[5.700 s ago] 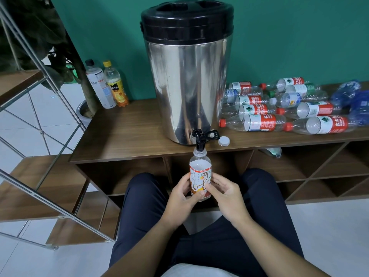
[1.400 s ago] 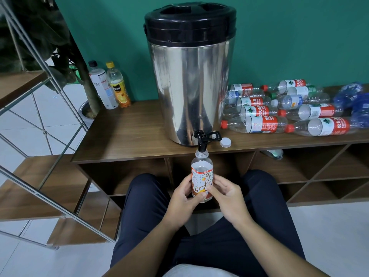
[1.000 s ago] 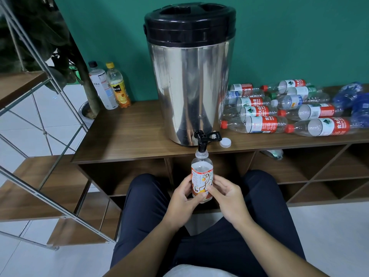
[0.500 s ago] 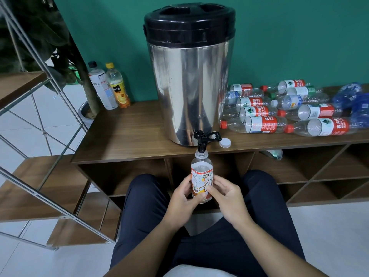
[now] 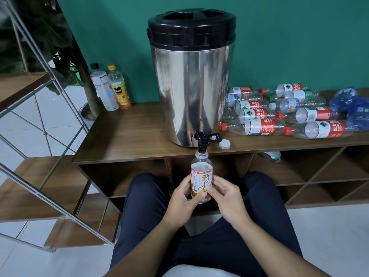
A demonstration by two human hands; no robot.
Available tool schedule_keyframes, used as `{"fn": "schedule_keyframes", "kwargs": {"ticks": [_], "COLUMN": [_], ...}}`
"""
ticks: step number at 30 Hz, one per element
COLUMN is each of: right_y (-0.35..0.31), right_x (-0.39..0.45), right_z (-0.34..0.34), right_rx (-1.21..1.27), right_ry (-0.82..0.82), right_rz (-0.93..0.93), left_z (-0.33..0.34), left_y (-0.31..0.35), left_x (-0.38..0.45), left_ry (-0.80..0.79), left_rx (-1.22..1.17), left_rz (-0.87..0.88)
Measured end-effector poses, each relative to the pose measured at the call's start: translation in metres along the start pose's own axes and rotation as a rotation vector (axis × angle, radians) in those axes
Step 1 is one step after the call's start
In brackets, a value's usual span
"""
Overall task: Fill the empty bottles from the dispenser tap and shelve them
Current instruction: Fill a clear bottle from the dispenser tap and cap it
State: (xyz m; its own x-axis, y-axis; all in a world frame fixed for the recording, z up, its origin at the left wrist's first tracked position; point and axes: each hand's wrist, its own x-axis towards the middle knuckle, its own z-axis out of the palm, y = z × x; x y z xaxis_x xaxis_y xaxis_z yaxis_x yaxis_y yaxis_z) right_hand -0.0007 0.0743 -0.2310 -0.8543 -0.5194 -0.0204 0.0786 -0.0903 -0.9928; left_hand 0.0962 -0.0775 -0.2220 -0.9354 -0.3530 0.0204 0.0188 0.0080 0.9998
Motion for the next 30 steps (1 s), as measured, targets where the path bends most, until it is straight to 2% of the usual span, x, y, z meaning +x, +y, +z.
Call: {"fn": "schedule_keyframes", "kwargs": {"ticks": [14, 22, 30], "right_y": [-0.012, -0.022, -0.022], "right_x": [-0.001, -0.004, -0.003], "right_z": [0.006, 0.015, 0.014], "right_rx": [-0.017, 0.012, -0.06], "right_ry": [0.02, 0.021, 0.028], "right_rz": [-0.037, -0.052, -0.066], "left_z": [-0.002, -0.006, -0.008], "left_y": [0.001, 0.003, 0.01], "left_x": [0.002, 0.003, 0.001], "left_ry": [-0.014, -0.015, 0.005], "left_rx": [-0.074, -0.068, -0.041], "left_rz": [0.02, 0.018, 0.035]}}
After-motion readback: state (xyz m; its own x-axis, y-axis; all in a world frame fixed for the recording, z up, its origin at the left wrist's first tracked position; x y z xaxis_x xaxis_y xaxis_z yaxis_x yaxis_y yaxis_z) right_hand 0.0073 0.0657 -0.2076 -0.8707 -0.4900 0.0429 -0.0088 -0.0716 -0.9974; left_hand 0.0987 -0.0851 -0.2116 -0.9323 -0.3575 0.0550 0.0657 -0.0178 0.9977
